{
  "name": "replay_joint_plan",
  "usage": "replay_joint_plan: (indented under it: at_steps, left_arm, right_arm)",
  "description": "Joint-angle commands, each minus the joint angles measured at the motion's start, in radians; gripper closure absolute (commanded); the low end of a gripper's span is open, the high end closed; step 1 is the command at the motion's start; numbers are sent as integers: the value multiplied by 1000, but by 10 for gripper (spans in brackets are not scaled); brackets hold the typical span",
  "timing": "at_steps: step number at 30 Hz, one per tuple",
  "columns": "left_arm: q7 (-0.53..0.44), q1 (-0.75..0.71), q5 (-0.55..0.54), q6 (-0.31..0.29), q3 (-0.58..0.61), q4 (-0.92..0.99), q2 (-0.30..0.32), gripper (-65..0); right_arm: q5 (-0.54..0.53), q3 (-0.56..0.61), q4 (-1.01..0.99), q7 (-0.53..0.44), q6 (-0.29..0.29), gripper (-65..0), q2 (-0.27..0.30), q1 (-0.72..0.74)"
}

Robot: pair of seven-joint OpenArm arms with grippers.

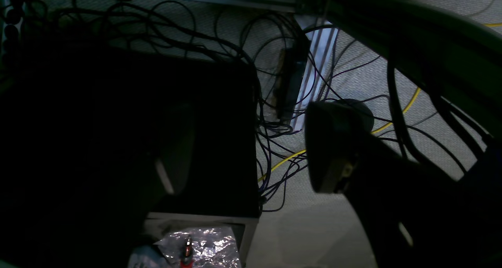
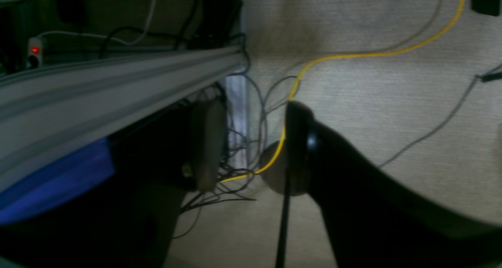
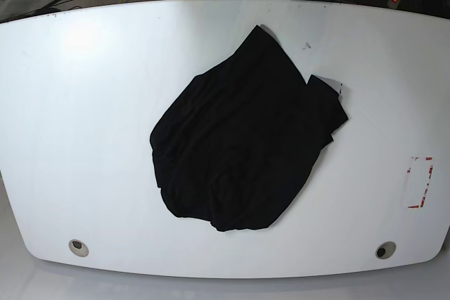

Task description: Fold the T-shirt properly

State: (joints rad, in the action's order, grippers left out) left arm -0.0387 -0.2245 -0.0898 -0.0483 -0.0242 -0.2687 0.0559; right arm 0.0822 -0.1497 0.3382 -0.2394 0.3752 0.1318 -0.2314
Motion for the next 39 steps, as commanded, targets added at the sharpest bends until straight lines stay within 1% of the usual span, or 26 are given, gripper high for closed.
replay_joint_plan:
  at_steps: [1, 2, 4, 8, 15, 18, 23, 25, 27, 29, 30, 34, 39]
  left_arm:
    - [-49, -48, -3, 2, -3, -21, 9, -403]
    - [-3, -20, 0, 1, -1, -5, -4, -400]
    - [-3, -20, -1, 1, -1, -7, -4, -400]
    - [-3, -20, -1, 1, -1, -8, -4, -400]
    - [-3, -20, -1, 1, 0, -10, -4, -400]
    - [-7, -23, -3, 1, 0, -11, -4, -399]
    - [-65, -29, -3, 0, 0, -11, -6, -399]
    - [-74, -45, -3, 0, 0, -11, -6, -399]
    - [-76, -54, -3, 0, -1, -25, -6, -399]
    - [-76, -74, -3, 0, -3, -76, -6, -399]
    - [-76, -106, -3, 0, -3, -117, -6, -397]
    - [-68, -206, -3, 0, -3, -304, -4, -397]
    - [6, -326, -3, 0, -1, -547, -4, -397]
  right_arm:
    - [-4, -3, 88, -8, -15, -278, -3, -68]
    - [-2, 0, 6, -10, 0, -262, -7, 8]
    - [-2, 0, -12, -8, 0, -260, -13, 34]
    - [-2, 0, -43, -10, 0, -257, -13, 40]
    - [0, 0, 5, -11, 0, -255, -14, 31]
    - [0, 0, 31, -11, 0, -255, -13, 8]
    - [-3, -1, 154, -4, 0, -254, -14, -66]
    - [-8, -1, 197, -1, 0, -254, -14, -95]
    - [-11, -3, 241, 27, 0, -254, -14, -122]
    - [-12, -4, 289, 65, 2, -254, -14, -147]
    - [-12, -6, 322, 79, 5, -254, -16, -165]
    - [-12, -3, 444, 85, 5, -254, -19, -245]
    - [-12, -3, 566, 87, 5, -254, -19, -339]
